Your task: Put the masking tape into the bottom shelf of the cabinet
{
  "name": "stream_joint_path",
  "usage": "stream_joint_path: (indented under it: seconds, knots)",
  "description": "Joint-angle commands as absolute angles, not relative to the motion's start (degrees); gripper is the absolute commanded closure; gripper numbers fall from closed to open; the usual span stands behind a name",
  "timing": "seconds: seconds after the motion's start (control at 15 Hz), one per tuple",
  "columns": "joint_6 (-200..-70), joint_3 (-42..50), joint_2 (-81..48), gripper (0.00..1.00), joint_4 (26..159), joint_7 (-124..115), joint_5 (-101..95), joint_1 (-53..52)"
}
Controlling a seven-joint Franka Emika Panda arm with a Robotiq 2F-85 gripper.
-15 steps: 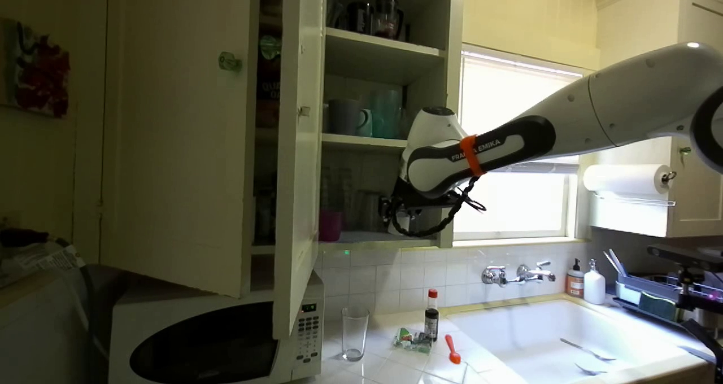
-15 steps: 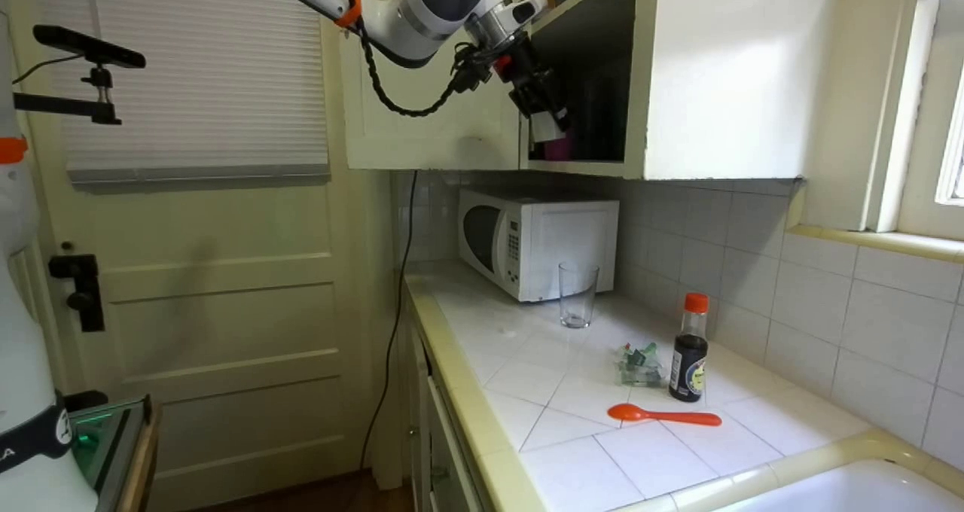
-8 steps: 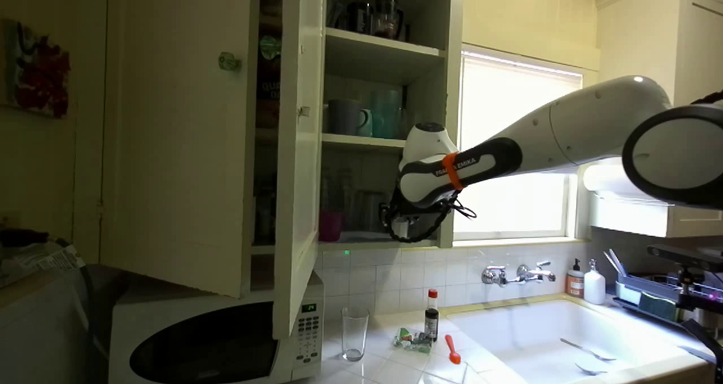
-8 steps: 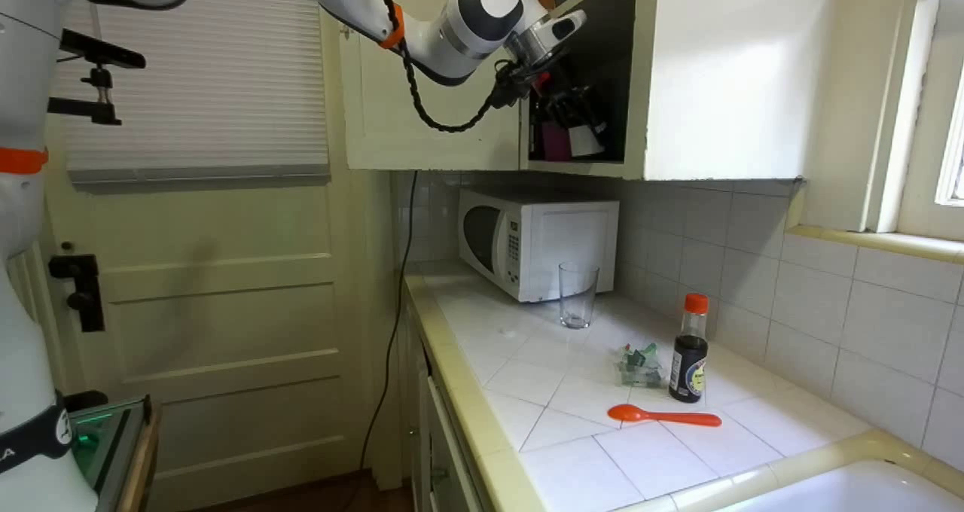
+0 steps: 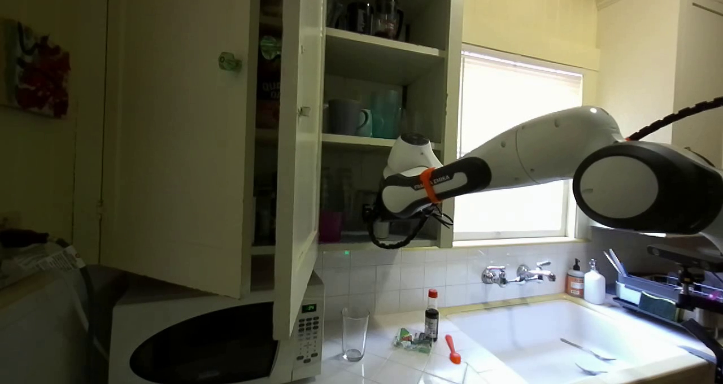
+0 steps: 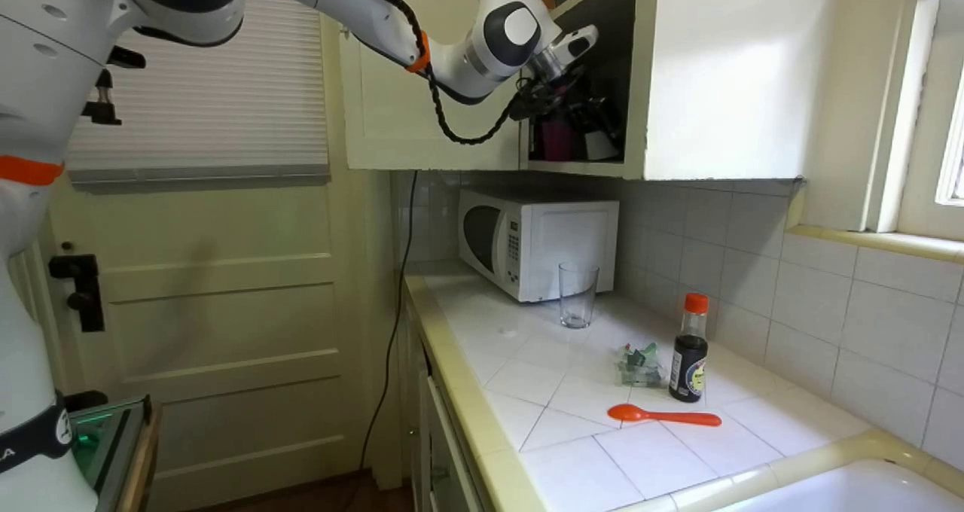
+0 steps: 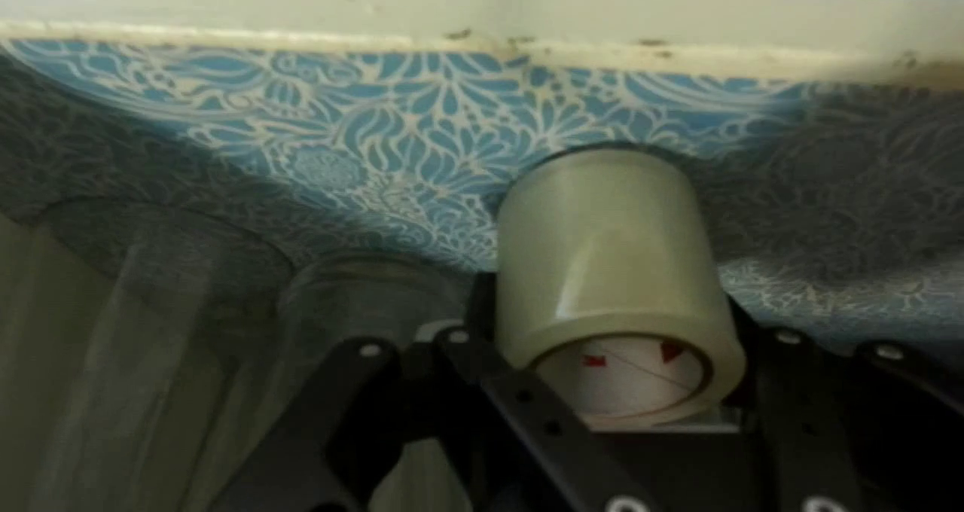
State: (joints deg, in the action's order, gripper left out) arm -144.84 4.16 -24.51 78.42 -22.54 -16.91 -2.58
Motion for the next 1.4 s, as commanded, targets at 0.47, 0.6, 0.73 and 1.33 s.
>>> stream_joint_path:
  seconds: [0.47, 0.6, 0.73, 1.33]
  knots:
    - [-142.34, 6.44, -21.13, 0.00, 77.45, -26.76, -21.27, -7.55]
    - [-140.38, 6.56, -17.03, 0.00, 80.25, -27.03, -22.59, -8.54]
    - [-137.83, 5.44, -11.56, 0.00, 85.01, -25.40, -20.91, -8.40]
    - [-124.98, 1.94, 10.02, 0.00, 107.84, -22.71, -18.27, -4.95]
